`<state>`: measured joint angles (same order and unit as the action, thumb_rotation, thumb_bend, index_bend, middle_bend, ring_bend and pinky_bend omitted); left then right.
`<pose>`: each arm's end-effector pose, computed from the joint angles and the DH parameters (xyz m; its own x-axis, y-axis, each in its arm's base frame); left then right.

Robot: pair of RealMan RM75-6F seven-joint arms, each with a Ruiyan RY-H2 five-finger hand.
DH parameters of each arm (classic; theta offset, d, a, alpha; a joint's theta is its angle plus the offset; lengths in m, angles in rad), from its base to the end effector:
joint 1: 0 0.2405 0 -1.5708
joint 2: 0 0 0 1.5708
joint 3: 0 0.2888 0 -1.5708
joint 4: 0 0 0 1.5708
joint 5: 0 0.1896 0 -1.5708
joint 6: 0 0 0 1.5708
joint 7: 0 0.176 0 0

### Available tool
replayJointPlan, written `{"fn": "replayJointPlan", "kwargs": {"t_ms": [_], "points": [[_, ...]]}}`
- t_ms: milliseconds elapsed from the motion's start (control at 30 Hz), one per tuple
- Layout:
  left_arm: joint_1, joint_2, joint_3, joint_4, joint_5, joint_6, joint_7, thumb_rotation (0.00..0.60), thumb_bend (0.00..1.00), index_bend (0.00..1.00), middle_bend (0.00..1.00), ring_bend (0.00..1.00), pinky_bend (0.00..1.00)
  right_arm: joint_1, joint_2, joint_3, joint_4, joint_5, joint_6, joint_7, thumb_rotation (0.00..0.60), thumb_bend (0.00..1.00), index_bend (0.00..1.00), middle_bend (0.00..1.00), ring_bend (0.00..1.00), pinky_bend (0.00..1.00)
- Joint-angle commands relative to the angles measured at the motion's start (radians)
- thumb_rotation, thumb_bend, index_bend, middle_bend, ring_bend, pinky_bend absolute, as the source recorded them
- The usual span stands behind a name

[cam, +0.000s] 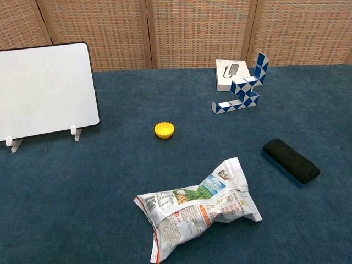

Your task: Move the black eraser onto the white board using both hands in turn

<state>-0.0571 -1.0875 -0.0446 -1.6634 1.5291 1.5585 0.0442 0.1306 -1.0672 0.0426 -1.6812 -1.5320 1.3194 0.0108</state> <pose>-0.3208 0.2028 0.2073 0.4182 -0.0544 0.9067 0.9077 -0.0129 -0.4194 -0.3185 -0.2235 0.1734 0.3808 -0.1588 0.9109 -0.9245 -0.0848 0.3717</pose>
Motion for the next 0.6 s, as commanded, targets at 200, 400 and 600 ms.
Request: {"fn": "replayJointPlan", "kwargs": {"t_ms": [200, 400, 600], "points": [[0.001, -0.006, -0.007, -0.010, -0.013, 0.001, 0.023, 0.600, 0.00, 0.00, 0.00, 0.00, 0.00, 0.202, -0.095, 0.051, -0.035, 0.015, -0.230, -0.029, 0.600, 0.00, 0.00, 0.00, 0.00, 0.00], [-0.007, -0.014, -0.019, -0.009, -0.048, -0.022, 0.041, 0.600, 0.00, 0.00, 0.00, 0.00, 0.00, 0.306, -0.226, 0.112, 0.005, 0.219, -0.371, -0.175, 0.600, 0.00, 0.00, 0.00, 0.00, 0.00], [-0.021, -0.016, -0.032, -0.012, -0.090, -0.057, 0.057, 0.600, 0.00, 0.00, 0.00, 0.00, 0.00, 0.372, -0.318, 0.142, 0.009, 0.403, -0.382, -0.359, 0.600, 0.00, 0.00, 0.00, 0.00, 0.00]]}}
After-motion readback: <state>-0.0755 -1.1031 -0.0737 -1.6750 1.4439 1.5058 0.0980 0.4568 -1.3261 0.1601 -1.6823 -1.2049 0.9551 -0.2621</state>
